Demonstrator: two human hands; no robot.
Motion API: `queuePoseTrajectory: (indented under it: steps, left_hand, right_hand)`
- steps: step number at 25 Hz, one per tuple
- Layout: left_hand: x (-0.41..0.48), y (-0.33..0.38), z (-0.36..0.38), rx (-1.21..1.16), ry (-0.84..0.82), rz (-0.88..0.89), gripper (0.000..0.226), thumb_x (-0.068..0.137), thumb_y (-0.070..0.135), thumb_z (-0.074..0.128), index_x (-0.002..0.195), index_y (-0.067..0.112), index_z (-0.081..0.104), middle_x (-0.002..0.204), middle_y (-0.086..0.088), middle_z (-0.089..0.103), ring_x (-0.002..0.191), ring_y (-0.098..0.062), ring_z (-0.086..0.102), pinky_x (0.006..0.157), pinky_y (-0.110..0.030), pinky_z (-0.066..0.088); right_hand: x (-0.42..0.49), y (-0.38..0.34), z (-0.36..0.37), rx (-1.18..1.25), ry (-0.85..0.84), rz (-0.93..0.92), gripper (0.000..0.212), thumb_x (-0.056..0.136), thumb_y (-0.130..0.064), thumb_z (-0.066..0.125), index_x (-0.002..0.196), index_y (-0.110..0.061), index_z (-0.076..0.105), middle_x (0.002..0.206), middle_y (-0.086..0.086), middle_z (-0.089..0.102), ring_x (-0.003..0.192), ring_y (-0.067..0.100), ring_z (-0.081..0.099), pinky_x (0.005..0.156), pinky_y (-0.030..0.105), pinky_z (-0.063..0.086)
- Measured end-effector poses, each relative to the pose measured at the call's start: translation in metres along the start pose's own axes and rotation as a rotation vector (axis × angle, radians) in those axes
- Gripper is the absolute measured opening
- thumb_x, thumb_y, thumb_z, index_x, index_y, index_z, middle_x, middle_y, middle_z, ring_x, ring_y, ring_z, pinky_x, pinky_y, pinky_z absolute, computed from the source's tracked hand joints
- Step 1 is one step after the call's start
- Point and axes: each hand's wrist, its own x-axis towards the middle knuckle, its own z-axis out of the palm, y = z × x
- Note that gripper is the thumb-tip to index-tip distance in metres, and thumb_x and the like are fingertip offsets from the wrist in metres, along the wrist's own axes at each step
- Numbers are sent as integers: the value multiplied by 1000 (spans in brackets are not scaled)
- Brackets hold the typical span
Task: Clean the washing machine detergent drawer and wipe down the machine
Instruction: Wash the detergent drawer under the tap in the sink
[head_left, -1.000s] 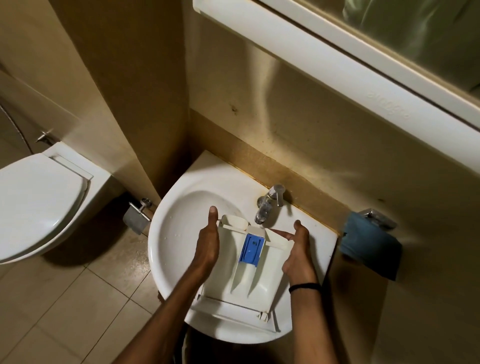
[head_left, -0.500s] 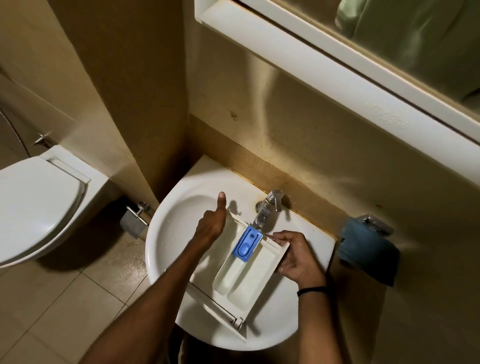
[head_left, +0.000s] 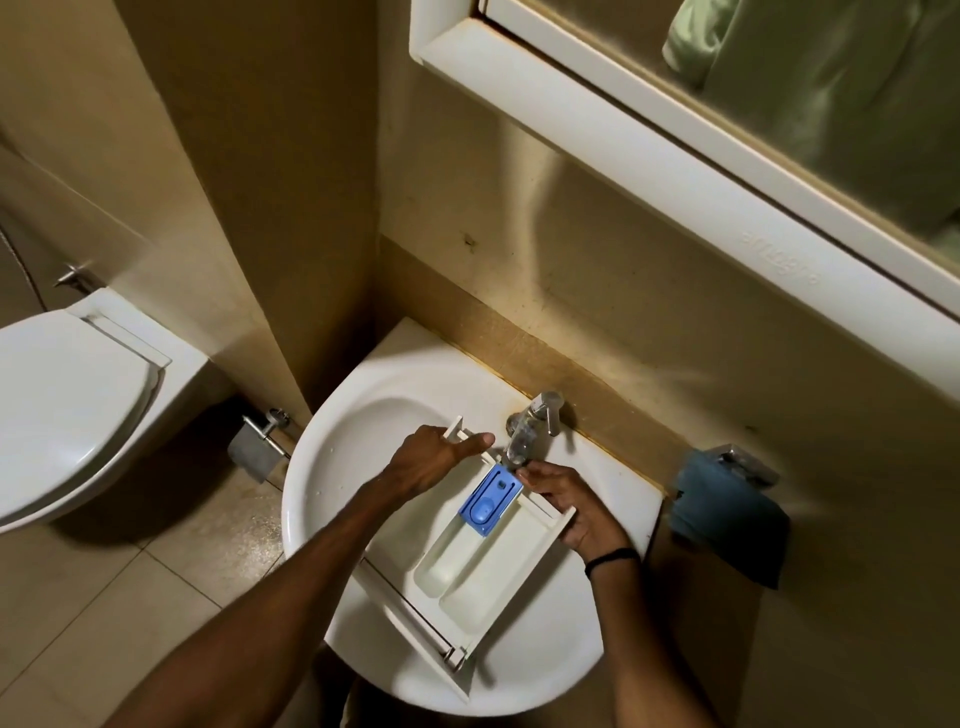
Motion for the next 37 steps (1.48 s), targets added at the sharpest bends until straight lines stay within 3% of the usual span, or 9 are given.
queuePoseTrajectory:
  steps: [3,9,13,15,19,23,29,31,37]
  left_hand:
    - [3,0,-1,-40,-18,-12,66,78,73,72,67,11,53,59,-1,45,59,-17,42,65,-33,35]
    - [-21,12,-12,-40,-72,-24,52,86,65,69,72,22,43,72,5,41,65,-11,41,66,-27,35]
    - [-40,4,-19,-170,-80,37,44,94,52,68,120,17,66,116,5,59,102,-11,59,90,-30,38]
    - [-47,3,-25,-174,-58,182,17,97,40,69,93,28,81,97,7,77,89,-6,68,90,-31,42]
    - [-51,5,-31,-110,-1,311,25,93,45,69,83,27,84,81,7,79,78,-6,68,80,-29,49]
    - [-56,10,-25,1,66,377,41,74,55,55,81,22,79,69,-1,68,68,-9,54,68,-37,51]
    - [-53,13,-16,94,82,342,34,70,55,56,71,27,76,74,9,61,70,-15,63,77,-44,57]
    - [-53,17,-15,109,80,341,41,73,53,57,80,21,82,78,12,67,75,-15,69,79,-38,57]
    - [-45,10,-15,178,100,351,32,73,61,52,74,30,60,73,7,55,66,-12,52,71,-51,53]
  right_hand:
    - [-3,0,-2,-34,-37,-37,29,93,-5,62,120,-4,71,123,18,68,115,31,64,104,40,45]
    - [-34,-22,4,-485,-84,-9,32,99,-30,61,130,-22,67,127,-4,70,125,13,61,107,30,45]
    - [-52,-28,21,-744,61,-275,25,93,-16,71,117,-18,75,113,-6,75,109,5,68,103,32,51]
    - [-61,-30,34,-854,89,-399,25,91,-11,71,113,-21,77,108,-9,72,102,2,68,98,29,53]
    - [-72,-33,47,-1014,212,-664,36,92,-3,65,111,-31,77,100,-9,60,98,5,62,85,16,50]
    - [-83,-28,61,-1351,110,-454,62,86,8,56,126,-37,67,108,-4,49,109,15,52,92,24,48]
    - [-93,-33,67,-1508,251,-423,52,95,-4,49,123,-44,67,104,-6,48,106,17,47,91,27,45]
    - [-97,-32,68,-1482,185,-430,41,98,-9,52,125,-35,69,104,-8,48,107,14,48,89,19,43]
    - [-103,-34,66,-1175,201,-487,26,96,-15,65,115,-29,76,96,-9,61,91,1,58,76,4,40]
